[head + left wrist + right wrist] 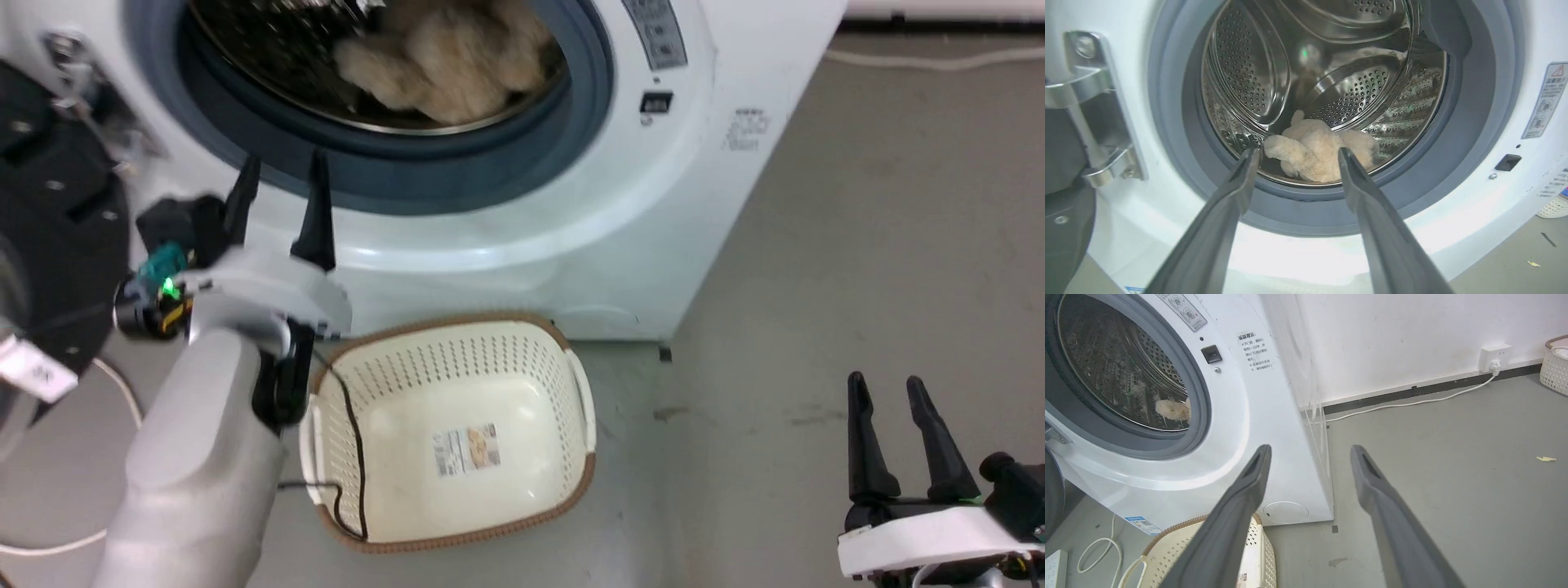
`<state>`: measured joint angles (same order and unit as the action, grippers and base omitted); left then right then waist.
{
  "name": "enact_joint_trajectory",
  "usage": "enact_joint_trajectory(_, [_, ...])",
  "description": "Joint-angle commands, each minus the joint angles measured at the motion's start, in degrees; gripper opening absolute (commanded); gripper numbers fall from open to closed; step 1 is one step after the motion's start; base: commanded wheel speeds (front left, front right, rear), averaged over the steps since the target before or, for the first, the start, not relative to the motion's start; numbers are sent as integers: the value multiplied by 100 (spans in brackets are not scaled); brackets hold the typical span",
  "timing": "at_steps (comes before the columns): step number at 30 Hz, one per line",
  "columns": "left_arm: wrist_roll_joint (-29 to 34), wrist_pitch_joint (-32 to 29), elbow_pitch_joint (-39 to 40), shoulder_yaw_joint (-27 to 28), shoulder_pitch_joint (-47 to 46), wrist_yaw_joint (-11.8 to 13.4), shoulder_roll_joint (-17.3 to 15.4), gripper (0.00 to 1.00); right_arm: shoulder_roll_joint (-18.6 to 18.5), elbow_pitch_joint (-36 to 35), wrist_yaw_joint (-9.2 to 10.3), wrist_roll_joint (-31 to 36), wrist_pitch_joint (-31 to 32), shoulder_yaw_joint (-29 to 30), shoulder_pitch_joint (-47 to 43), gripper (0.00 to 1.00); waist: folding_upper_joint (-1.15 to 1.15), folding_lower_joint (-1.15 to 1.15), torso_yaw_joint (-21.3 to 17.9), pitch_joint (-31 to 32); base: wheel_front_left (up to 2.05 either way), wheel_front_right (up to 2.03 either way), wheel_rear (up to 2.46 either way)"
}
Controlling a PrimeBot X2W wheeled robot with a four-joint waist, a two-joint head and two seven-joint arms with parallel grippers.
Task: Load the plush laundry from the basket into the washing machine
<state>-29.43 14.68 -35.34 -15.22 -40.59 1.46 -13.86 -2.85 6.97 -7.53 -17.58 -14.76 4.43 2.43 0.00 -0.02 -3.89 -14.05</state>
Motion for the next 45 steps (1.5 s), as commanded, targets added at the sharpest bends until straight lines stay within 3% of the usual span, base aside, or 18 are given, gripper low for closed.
enact_joint_trajectory(1, [52, 31, 57, 64, 186, 41, -26, 100, -3, 31, 4, 54, -24, -16, -73, 100, 0, 2, 144, 264, 0, 0, 0])
enact_joint_trajectory(12, [177, 31, 715, 557, 1633, 218, -40, 100, -3, 167, 4, 135, -24, -140, -387, 100, 0, 2, 272, 994, 0, 0, 0])
enact_joint_trajectory(23, [577, 20, 1396, 328, 2835, 412, -86, 100, -3, 265, 4, 270, -24, -325, -651, 100, 0, 2, 406, 1424, 0, 0, 0])
enact_joint_trajectory(45, [535, -581, 2792, 173, 3855, 762, -266, 100, -3, 194, 4, 607, -24, -293, -870, 100, 0, 2, 602, 1566, 0, 0, 0])
